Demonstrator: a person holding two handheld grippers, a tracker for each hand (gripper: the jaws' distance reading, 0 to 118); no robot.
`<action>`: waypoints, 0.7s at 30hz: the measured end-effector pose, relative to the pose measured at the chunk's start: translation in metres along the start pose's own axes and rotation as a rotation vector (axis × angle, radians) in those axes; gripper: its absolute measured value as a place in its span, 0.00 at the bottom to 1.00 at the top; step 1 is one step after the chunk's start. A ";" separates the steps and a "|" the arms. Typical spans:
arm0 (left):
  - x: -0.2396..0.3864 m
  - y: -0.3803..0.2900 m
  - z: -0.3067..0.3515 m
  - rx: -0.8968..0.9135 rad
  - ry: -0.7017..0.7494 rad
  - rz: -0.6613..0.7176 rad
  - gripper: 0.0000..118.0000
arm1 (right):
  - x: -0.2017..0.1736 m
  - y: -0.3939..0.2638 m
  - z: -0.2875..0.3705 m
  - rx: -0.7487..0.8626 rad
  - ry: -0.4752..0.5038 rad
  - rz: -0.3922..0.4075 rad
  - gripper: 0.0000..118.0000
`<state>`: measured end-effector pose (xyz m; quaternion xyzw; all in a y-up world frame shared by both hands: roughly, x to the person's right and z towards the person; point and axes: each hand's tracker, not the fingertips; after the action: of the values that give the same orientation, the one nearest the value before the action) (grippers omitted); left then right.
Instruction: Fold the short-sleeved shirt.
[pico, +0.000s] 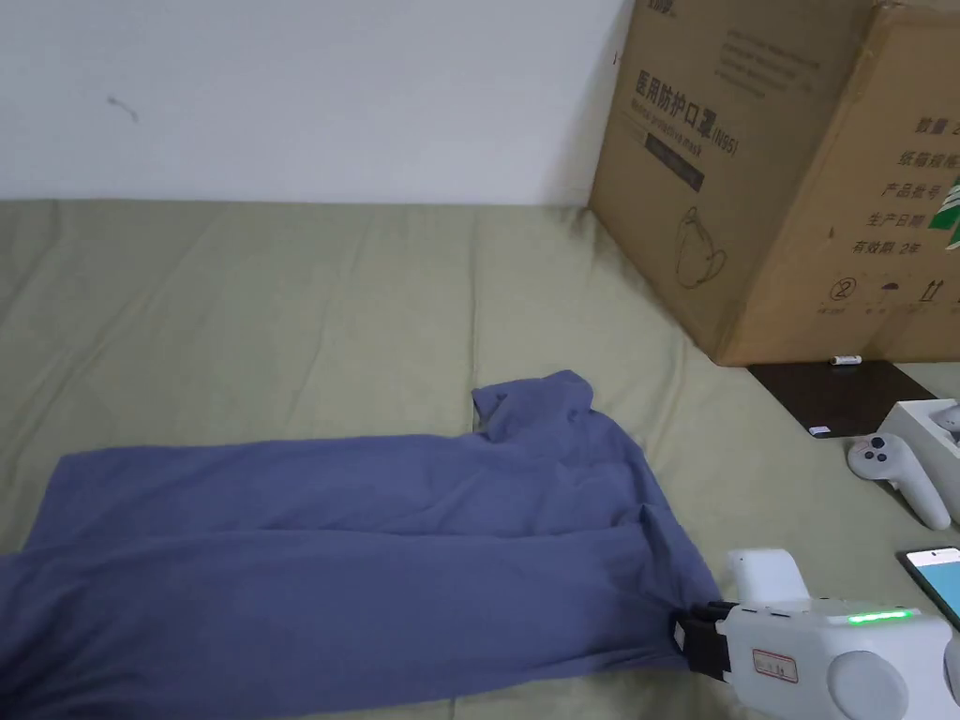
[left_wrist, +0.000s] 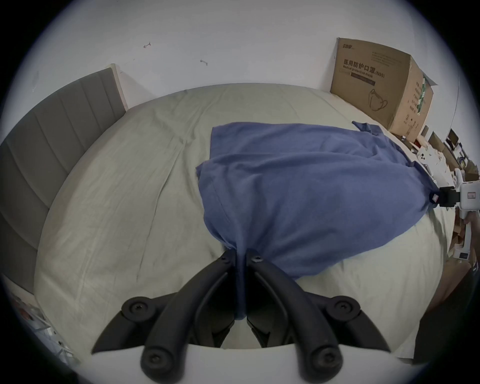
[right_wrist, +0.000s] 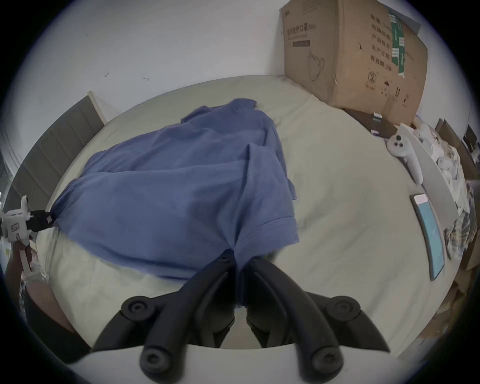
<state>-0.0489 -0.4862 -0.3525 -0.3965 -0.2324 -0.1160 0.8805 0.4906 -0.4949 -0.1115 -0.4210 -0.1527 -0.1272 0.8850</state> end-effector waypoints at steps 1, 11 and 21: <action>0.001 -0.002 0.008 0.007 -0.013 0.004 0.05 | -0.002 0.001 0.008 0.002 0.018 0.027 0.04; 0.000 -0.031 0.108 0.000 -0.111 0.030 0.05 | 0.006 -0.022 0.103 -0.089 0.008 0.233 0.04; 0.000 -0.091 0.103 -0.062 -0.090 0.104 0.77 | 0.012 -0.072 0.115 -0.217 -0.120 0.237 0.87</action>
<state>-0.1167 -0.4683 -0.2344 -0.4401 -0.2470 -0.0594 0.8613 0.4570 -0.4500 0.0127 -0.5358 -0.1399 -0.0122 0.8326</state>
